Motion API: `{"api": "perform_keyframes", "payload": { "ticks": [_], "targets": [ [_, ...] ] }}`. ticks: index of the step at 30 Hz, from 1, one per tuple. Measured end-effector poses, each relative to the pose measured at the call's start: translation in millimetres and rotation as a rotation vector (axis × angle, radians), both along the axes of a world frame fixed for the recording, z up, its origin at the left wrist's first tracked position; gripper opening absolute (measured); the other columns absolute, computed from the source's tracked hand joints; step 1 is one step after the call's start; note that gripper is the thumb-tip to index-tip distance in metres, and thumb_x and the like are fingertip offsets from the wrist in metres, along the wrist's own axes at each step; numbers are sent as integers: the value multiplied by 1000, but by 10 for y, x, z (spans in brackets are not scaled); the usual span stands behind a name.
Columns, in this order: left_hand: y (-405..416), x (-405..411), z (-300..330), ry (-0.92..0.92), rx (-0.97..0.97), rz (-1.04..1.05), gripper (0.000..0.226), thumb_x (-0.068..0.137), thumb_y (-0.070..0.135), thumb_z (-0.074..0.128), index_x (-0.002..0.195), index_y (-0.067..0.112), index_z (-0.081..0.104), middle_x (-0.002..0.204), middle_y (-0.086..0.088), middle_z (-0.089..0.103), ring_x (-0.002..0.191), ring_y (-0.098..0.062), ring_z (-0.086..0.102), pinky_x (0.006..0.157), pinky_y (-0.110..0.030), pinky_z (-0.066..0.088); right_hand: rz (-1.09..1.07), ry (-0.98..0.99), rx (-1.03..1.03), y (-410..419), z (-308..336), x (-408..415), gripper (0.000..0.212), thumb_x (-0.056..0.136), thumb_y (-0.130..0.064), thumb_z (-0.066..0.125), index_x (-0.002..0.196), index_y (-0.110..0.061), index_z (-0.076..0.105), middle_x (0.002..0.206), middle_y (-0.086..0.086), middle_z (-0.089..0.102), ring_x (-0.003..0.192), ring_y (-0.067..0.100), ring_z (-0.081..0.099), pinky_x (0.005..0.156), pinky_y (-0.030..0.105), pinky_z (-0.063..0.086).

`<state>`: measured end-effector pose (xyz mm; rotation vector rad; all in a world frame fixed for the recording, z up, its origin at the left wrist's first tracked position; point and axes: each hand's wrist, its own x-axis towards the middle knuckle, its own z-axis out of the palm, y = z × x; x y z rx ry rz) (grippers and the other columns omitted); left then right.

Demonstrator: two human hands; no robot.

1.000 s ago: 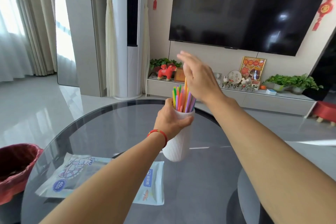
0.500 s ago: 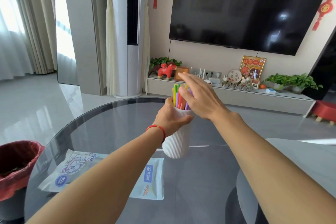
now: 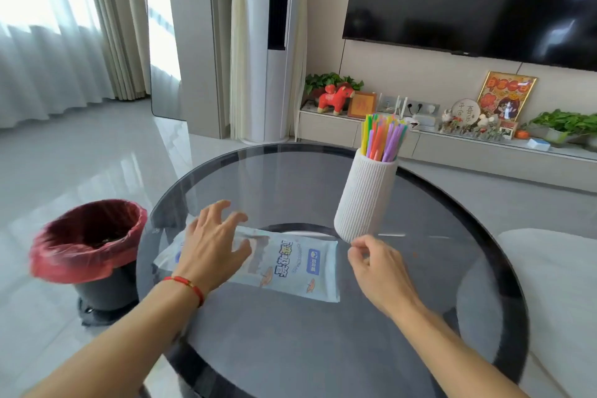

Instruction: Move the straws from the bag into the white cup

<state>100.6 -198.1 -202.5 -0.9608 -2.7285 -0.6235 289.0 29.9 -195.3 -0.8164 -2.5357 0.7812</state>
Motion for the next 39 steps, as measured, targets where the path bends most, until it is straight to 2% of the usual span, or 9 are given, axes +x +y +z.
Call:
{"api": "perform_keyframes", "payload": {
  "ticks": [3,8,13,16,23,27,31,35,39],
  "targets": [
    [-296,-120,-42,-32,-112,167,47,93,50,58,137,32,55,154,-8,39,142,-34,34,114,-58,32,-47,-115,-107,-297,-183,-196,39,106,-40,49,130,-12,61,128,7,68,117,30,65,96,39,53],
    [-731,-291,-91,-212,-20,222,47,94,44,60,141,39,53,152,-5,43,132,-37,47,107,-54,43,-153,0,-334,-546,-155,-594,38,99,-33,57,80,-1,59,81,17,69,76,29,59,69,42,51],
    [-1208,-519,-107,-231,186,343,44,95,43,61,138,32,59,146,-4,51,130,-34,48,106,-51,43,-51,82,-754,-885,-88,-985,18,96,-27,64,89,-11,67,67,-2,69,52,12,55,47,20,36],
    [-1465,-700,-110,-213,347,490,42,98,31,60,138,23,59,149,-11,48,138,-35,38,112,-53,37,-5,172,-861,-1175,-19,-1288,16,98,-20,64,98,-6,72,80,7,73,64,20,59,48,22,38],
    [-1769,-786,-55,-197,768,638,34,92,9,58,126,10,58,129,-10,54,125,-25,46,104,-27,32,14,290,-879,-2117,-78,-2335,11,99,-9,59,100,-5,69,69,8,68,33,8,49,37,22,39],
    [-1884,-840,-124,-170,808,591,25,95,12,54,120,15,57,119,0,49,114,-24,54,98,-33,46,-11,264,-769,-2575,-214,-2891,12,99,-16,58,99,-10,67,66,8,72,32,11,57,38,22,44],
    [-1968,-1020,-263,-238,825,583,28,98,13,52,124,12,60,125,-6,56,113,-24,58,96,-32,47,123,127,-917,-2970,-358,-3332,27,107,-22,52,109,2,64,98,25,77,70,25,78,72,38,66],
    [-2008,-1123,-397,-389,803,625,41,97,8,50,138,8,54,135,-12,59,122,-26,57,106,-35,46,234,56,-1140,-3152,-443,-3414,30,109,-8,45,135,5,48,122,27,66,92,26,77,73,31,65],
    [-2003,-1190,-492,-472,740,644,49,93,3,47,142,9,51,137,-15,59,126,-29,56,110,-46,45,316,-75,-1047,-3137,-470,-3269,34,105,4,41,138,8,48,135,40,58,122,43,66,97,51,60]
  ]
}}
